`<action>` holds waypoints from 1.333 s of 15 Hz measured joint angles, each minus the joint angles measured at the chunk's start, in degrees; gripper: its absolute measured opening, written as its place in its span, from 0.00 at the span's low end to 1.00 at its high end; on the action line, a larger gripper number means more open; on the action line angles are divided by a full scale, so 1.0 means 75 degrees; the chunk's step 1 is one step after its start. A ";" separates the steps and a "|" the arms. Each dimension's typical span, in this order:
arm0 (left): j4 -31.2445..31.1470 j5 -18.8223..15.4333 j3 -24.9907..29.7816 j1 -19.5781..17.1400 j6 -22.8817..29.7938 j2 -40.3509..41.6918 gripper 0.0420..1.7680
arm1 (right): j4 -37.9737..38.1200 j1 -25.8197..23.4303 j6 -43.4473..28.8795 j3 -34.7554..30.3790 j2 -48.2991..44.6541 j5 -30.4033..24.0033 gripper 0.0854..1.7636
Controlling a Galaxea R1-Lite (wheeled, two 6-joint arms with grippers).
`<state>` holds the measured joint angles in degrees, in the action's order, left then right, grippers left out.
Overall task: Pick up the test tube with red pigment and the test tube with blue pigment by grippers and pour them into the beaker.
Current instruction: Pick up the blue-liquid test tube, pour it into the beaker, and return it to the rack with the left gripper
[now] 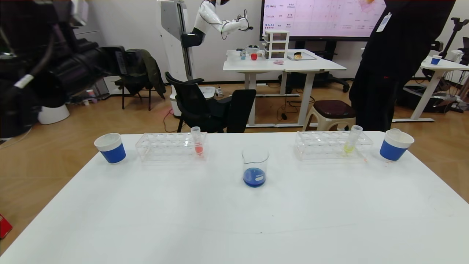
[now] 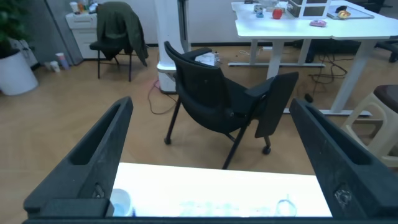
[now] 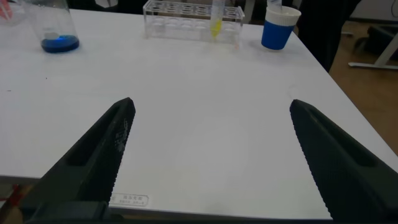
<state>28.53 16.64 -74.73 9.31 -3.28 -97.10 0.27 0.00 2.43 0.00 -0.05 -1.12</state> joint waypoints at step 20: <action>-0.4384 -0.0507 0.4481 -0.1188 -0.0904 1.0768 0.99 | 0.0000 0.0000 -0.0002 0.0000 0.0000 0.0000 0.98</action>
<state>-4.35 12.84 -41.12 0.40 -10.06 -16.34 0.27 0.00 2.41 0.00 -0.05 -1.12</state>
